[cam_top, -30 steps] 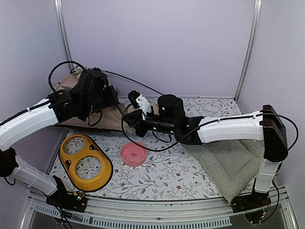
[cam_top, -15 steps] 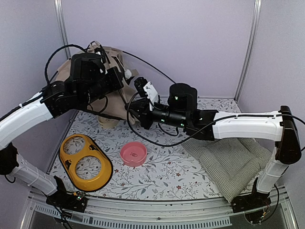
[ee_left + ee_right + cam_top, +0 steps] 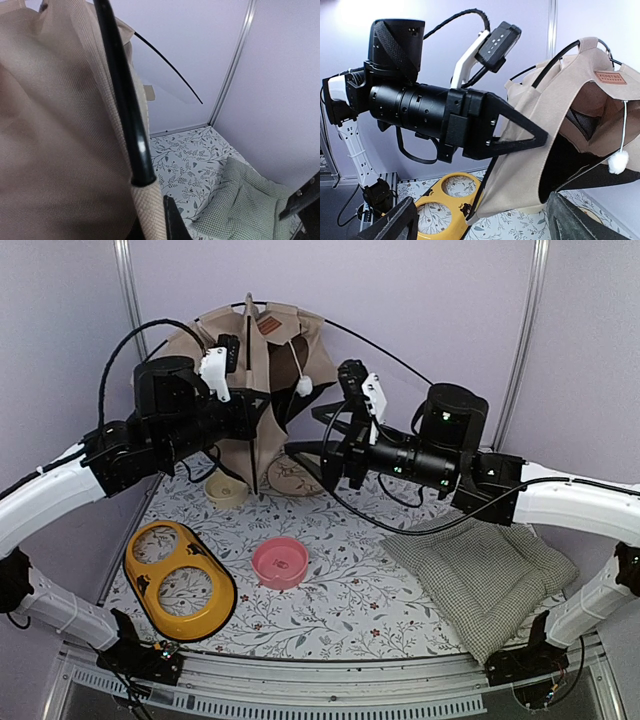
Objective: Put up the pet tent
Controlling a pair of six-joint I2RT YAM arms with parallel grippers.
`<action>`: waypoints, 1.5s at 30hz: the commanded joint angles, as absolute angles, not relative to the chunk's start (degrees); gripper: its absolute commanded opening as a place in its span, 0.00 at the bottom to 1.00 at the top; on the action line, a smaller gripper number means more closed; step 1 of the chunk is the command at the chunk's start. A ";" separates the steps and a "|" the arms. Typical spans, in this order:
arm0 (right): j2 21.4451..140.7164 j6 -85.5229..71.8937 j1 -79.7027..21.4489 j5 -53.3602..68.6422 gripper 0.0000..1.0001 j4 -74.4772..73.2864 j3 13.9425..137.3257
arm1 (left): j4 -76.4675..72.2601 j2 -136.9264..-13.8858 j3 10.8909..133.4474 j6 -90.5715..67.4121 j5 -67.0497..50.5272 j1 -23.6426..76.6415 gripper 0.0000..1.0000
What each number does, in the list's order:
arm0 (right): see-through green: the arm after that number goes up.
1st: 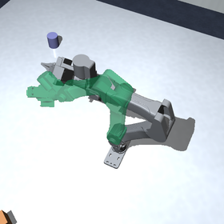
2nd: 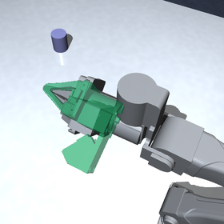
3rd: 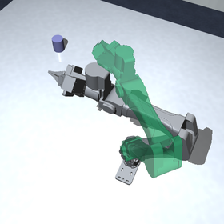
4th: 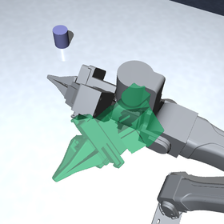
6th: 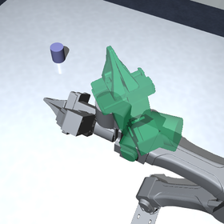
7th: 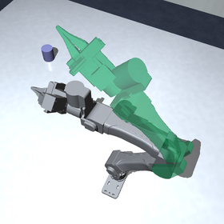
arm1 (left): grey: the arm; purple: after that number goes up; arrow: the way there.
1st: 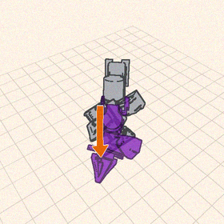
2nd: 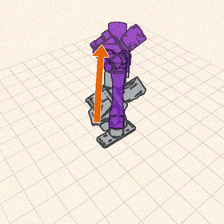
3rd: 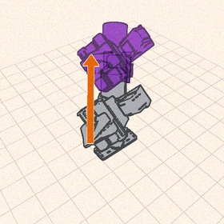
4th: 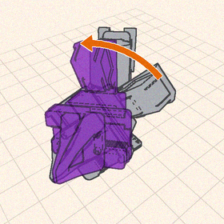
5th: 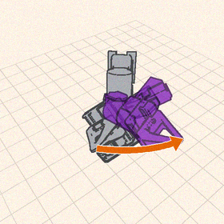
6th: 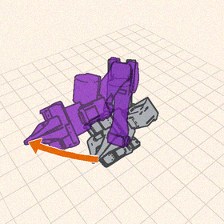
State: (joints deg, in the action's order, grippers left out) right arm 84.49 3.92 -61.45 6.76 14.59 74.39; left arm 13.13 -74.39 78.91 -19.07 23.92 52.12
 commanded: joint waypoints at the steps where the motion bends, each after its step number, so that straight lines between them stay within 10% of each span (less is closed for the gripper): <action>1: 78.01 4.48 -60.03 6.77 0.94 9.41 71.35 | 3.66 -69.82 75.97 -10.05 11.03 48.92 0.00; 19: 59.63 2.90 -48.12 -1.31 0.99 -10.27 72.66 | 1.75 -68.83 67.10 0.42 -15.15 37.62 0.00; 45: 62.82 -3.76 -30.33 4.42 0.98 -19.94 70.74 | -3.15 -62.41 56.82 15.78 1.94 43.74 0.00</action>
State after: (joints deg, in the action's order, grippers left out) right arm 62.37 -2.83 -30.68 2.28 -18.35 71.13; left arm 4.97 -64.71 57.82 11.57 -5.04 41.74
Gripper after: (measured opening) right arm 0.984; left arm 0.049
